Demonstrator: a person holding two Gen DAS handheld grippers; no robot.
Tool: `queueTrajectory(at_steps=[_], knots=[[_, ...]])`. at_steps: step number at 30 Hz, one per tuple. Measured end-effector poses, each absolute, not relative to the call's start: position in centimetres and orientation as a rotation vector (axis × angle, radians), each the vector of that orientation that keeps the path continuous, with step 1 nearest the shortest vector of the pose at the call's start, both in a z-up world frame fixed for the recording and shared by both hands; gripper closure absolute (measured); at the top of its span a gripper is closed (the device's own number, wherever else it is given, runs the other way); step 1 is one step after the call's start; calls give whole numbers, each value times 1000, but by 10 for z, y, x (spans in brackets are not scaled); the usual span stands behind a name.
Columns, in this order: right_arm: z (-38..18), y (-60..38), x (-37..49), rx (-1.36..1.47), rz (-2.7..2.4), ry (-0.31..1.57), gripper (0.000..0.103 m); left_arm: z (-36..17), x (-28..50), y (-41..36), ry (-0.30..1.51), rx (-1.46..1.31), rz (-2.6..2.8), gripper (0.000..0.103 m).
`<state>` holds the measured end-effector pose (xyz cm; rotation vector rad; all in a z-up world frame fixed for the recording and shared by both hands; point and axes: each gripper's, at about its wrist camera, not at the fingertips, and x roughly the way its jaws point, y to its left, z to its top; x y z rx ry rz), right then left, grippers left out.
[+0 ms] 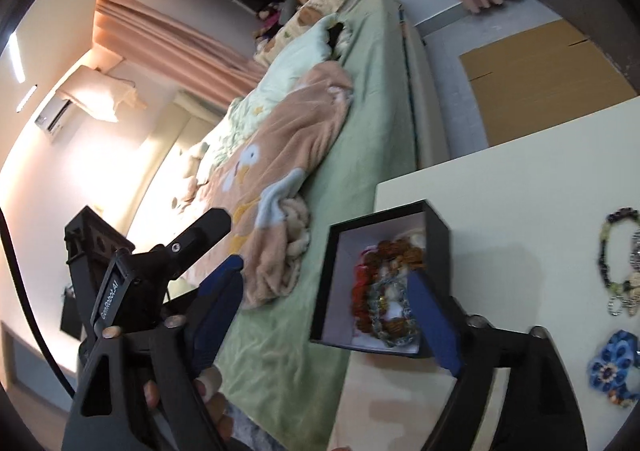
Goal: Organize jewelry
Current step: 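Release the red bracelet into the box with the left gripper while the right gripper drops the grey bracelet in, then move the left gripper to the pile and grasp the blue flower bracelet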
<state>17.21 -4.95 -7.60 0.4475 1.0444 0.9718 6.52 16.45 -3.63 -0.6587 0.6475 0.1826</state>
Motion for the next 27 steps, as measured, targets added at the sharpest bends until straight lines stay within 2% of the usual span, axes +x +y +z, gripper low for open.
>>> queueTrajectory(at_steps=[7,11,27], knots=[[-70,-85,171,430,894,1019,17,-36,64,155,661,-630,151,0],[-66,-107,171,410,847,1005,5,-35,65,142,680,-593,124,0],[-64,-198,170,282,605,1028,4,-35,72,64,715,-436,-3,0]])
